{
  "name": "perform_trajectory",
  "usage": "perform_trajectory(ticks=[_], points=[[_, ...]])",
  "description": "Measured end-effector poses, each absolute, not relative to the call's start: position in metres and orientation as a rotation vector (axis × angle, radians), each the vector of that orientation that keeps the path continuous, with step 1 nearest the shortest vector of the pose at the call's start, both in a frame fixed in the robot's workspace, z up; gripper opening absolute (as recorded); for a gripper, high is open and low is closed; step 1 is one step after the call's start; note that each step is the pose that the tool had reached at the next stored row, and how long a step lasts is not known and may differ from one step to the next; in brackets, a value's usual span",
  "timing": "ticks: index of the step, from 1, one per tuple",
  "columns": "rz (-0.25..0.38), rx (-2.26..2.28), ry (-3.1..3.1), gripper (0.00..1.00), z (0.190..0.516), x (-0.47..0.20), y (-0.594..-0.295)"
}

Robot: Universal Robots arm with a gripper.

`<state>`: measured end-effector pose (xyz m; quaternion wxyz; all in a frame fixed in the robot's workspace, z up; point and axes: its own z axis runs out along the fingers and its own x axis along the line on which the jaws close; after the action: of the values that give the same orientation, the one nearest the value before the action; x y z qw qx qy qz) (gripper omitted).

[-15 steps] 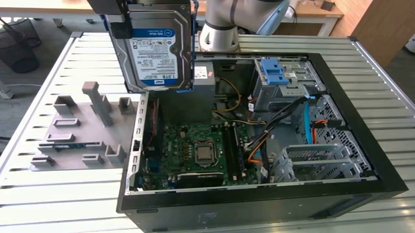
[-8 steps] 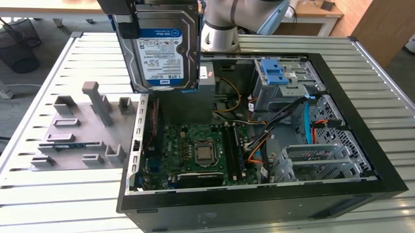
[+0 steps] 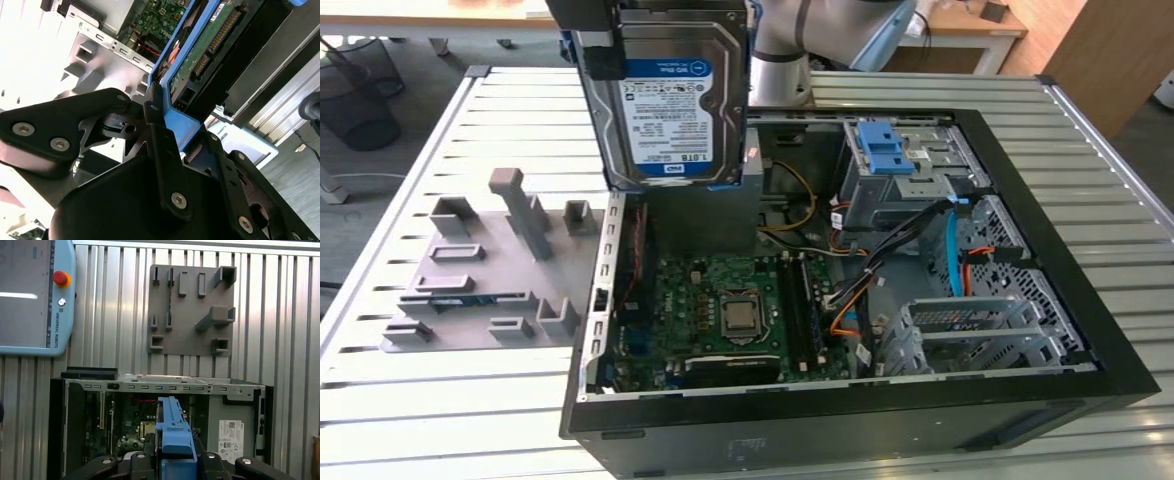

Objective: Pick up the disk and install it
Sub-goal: 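Pick up the disk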

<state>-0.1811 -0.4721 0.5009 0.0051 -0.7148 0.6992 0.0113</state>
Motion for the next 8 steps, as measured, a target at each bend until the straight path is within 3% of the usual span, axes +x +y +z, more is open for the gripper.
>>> perform_trajectory(ticks=[8], points=[[0.035,-2.238,2.19,0.36,0.5009,-0.1725,-0.4721]])
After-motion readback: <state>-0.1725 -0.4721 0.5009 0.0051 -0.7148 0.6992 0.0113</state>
